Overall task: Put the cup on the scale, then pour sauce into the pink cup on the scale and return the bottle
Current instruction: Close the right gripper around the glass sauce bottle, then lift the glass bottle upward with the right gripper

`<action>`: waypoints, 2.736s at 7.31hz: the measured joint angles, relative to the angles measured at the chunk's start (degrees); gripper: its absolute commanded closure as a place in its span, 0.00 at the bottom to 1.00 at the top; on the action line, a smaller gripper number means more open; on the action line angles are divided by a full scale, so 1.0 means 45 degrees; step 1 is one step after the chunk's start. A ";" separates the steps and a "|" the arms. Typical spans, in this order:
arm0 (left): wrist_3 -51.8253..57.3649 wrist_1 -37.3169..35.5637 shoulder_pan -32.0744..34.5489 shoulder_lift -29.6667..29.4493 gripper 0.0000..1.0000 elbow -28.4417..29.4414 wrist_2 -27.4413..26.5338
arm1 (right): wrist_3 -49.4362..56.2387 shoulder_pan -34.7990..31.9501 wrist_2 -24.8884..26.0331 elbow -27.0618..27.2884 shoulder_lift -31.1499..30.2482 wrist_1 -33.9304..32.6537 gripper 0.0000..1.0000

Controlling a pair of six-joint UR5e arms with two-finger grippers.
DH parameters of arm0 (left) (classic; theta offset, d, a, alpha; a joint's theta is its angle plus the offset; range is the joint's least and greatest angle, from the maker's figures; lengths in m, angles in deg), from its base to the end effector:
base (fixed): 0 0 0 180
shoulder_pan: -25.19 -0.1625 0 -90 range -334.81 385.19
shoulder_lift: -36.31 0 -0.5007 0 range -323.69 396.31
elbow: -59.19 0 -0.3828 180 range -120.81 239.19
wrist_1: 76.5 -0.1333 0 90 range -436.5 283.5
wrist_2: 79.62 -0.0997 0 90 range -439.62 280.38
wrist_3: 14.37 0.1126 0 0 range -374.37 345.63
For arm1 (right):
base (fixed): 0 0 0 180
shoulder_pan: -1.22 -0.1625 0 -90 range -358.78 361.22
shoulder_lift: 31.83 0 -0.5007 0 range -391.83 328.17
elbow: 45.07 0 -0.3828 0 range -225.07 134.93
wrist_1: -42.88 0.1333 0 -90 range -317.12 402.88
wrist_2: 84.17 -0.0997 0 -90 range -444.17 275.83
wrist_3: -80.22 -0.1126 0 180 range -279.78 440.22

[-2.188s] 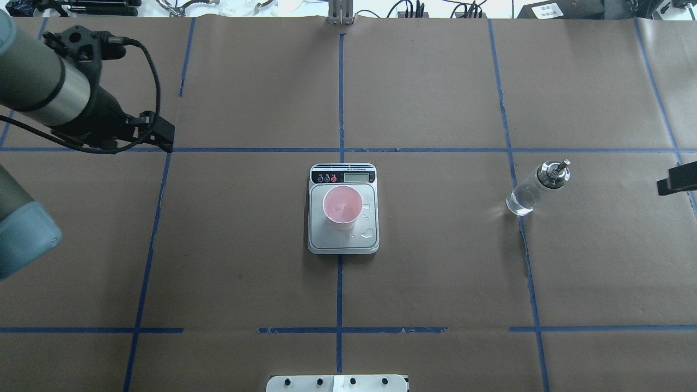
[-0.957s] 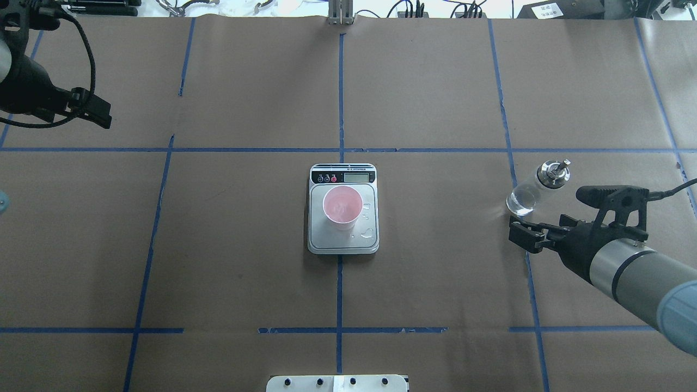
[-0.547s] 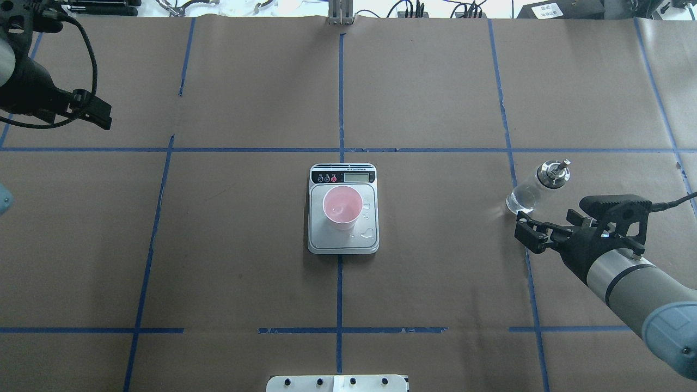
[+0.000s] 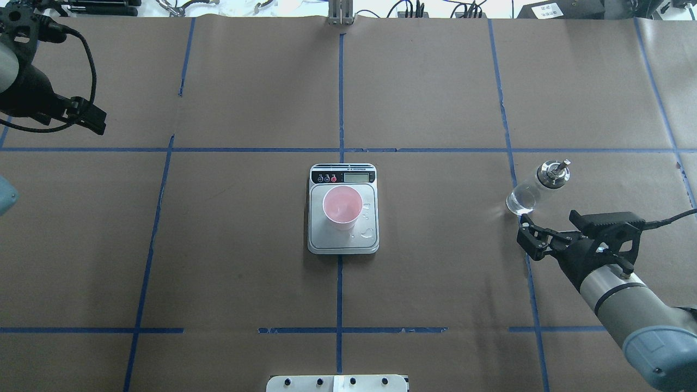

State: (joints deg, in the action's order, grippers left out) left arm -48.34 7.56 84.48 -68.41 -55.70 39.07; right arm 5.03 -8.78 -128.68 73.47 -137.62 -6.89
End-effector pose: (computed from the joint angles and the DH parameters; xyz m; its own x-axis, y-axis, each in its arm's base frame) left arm 0.2178 -0.5218 0.4296 0.7502 0.1615 -0.6411 -0.0070 0.9716 0.2365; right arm -0.3176 -0.2729 0.5277 0.7477 -0.0501 0.6621 -0.5082 0.5986 0.6192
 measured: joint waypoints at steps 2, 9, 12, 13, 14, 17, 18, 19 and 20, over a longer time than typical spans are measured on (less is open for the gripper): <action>0.0065 0.0170 0.0036 0.0008 0.00 0.0199 -0.0014 | 0.0349 0.0177 0.0791 -0.0670 0.0085 0.0341 0.00; 0.0207 0.0245 0.0181 -0.0008 0.00 0.0499 -0.0028 | 0.0881 0.0217 0.1189 -0.2343 0.1030 0.0676 0.00; 0.0209 0.0246 0.0179 -0.0016 0.00 0.0528 -0.0029 | 0.0983 -0.0070 0.1201 -0.2568 0.1158 0.0693 0.00; 0.0197 0.0246 0.0180 -0.0039 0.00 0.0531 -0.0029 | 0.1035 -0.0234 0.1184 -0.2610 0.1186 0.0716 0.00; 0.0179 0.0246 0.0183 -0.0076 0.00 0.0532 -0.0029 | 0.1128 -0.0373 0.1162 -0.2664 0.1254 0.0771 0.00; 0.0169 0.0241 0.0184 -0.0124 0.00 0.0562 -0.0028 | 0.1712 -0.0698 0.1101 -0.2796 0.1726 0.0929 0.00; 0.0166 0.0233 0.0184 -0.0126 0.00 0.0577 -0.0028 | 0.1779 -0.0757 0.1095 -0.2842 0.1782 0.0938 0.00; 0.0150 0.0228 0.0184 -0.0133 0.00 0.0584 -0.0029 | 0.1810 -0.0811 0.1093 -0.2960 0.1824 0.0940 0.00; 0.0110 0.0217 0.0182 -0.0147 0.00 0.0585 -0.0029 | 0.1820 -0.0882 0.1087 -0.3139 0.1944 0.0941 0.00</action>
State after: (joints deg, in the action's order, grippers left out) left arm -47.84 8.54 85.30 -69.07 -53.07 38.94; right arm 13.22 -12.75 -123.79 59.34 -128.88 -2.65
